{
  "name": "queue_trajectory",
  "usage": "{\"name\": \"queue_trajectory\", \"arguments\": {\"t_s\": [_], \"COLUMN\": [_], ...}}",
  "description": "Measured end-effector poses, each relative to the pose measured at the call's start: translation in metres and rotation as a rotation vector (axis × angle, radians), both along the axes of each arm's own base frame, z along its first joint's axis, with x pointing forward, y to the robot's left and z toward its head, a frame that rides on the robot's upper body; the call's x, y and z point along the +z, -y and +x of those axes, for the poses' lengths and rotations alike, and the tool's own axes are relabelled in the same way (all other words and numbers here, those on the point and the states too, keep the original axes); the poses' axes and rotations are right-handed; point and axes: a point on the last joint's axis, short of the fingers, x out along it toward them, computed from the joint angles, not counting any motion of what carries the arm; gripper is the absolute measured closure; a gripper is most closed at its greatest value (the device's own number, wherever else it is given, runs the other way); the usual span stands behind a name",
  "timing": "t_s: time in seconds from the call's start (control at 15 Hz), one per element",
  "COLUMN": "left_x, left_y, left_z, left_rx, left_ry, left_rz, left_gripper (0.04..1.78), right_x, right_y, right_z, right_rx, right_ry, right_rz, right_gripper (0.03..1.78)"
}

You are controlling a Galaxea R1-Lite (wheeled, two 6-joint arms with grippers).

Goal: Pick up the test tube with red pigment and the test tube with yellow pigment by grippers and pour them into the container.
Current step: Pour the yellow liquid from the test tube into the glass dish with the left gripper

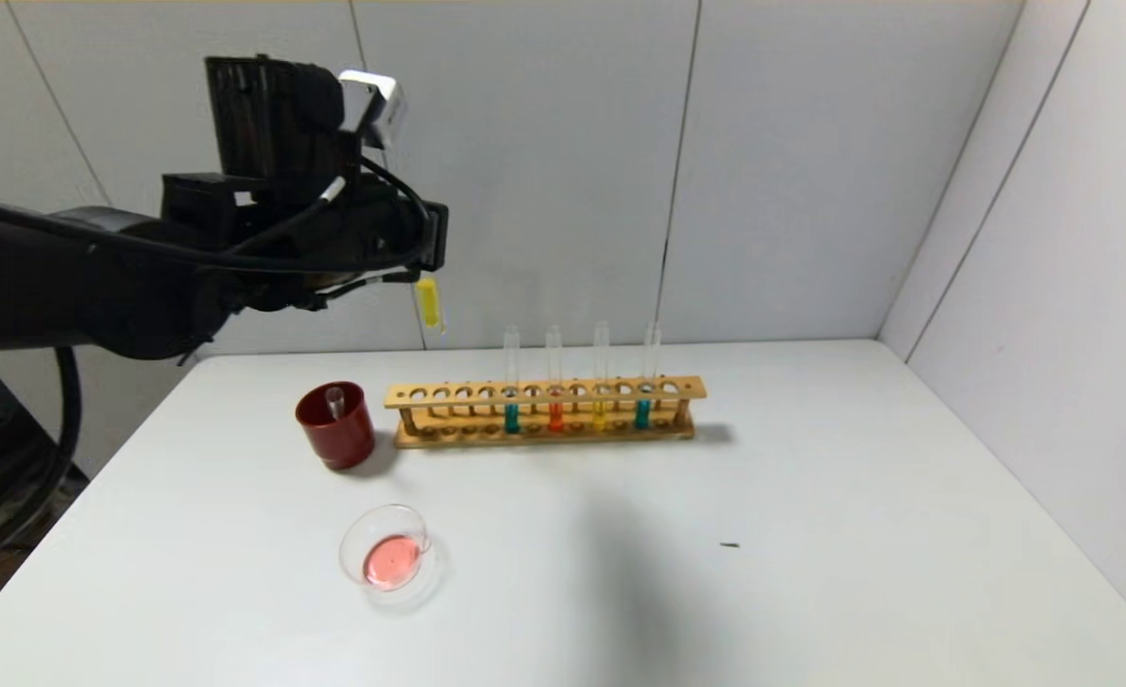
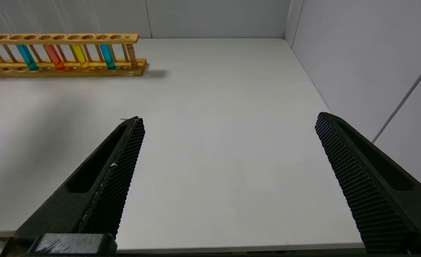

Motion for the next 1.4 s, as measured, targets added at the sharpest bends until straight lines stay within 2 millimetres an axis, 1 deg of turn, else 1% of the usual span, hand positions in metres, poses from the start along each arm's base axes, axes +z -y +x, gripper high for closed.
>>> {"name": "queue_trajectory", "arguments": {"t_s": [0.07, 0.2, 0.33, 0.47, 0.6, 0.67, 0.87, 1.07, 1.27, 1.4], "left_x": [0.002, -0.004, -0.007, -0.010, -0.013, -0.017, -0.029, -0.040, -0.048, -0.051], "left_y": [-0.004, -0.008, -0.017, -0.031, -0.047, -0.058, -0.083, -0.096, -0.102, -0.101], "left_z": [-0.006, -0.014, -0.023, -0.034, -0.044, -0.048, -0.052, -0.054, -0.050, -0.046], "left_rx": [-0.008, -0.055, -0.058, -0.086, -0.184, -0.233, -0.369, -0.505, -0.670, -0.710], "left_ry": [0.000, -0.019, -0.035, -0.044, -0.042, -0.033, 0.026, 0.072, 0.147, 0.177], "left_rz": [0.004, 0.022, 0.028, 0.031, 0.056, 0.096, 0.232, 0.315, 0.414, 0.489], "left_gripper": [1.51, 1.51, 1.51, 1.51, 1.51, 1.51, 1.51, 1.51, 1.51, 1.51], "right_x": [0.000, 0.000, 0.000, 0.000, 0.000, 0.000, 0.000, 0.000, 0.000, 0.000], "right_y": [0.000, 0.000, 0.000, 0.000, 0.000, 0.000, 0.000, 0.000, 0.000, 0.000], "right_z": [0.000, 0.000, 0.000, 0.000, 0.000, 0.000, 0.000, 0.000, 0.000, 0.000], "right_rx": [0.000, 0.000, 0.000, 0.000, 0.000, 0.000, -0.001, 0.000, 0.000, 0.000], "right_ry": [0.000, 0.000, 0.000, 0.000, 0.000, 0.000, 0.000, 0.000, 0.000, 0.000], "right_rz": [0.000, 0.001, 0.001, 0.000, 0.000, 0.000, 0.000, 0.000, 0.000, 0.000], "right_gripper": [0.06, 0.06, 0.06, 0.06, 0.06, 0.06, 0.06, 0.06, 0.06, 0.06]}}
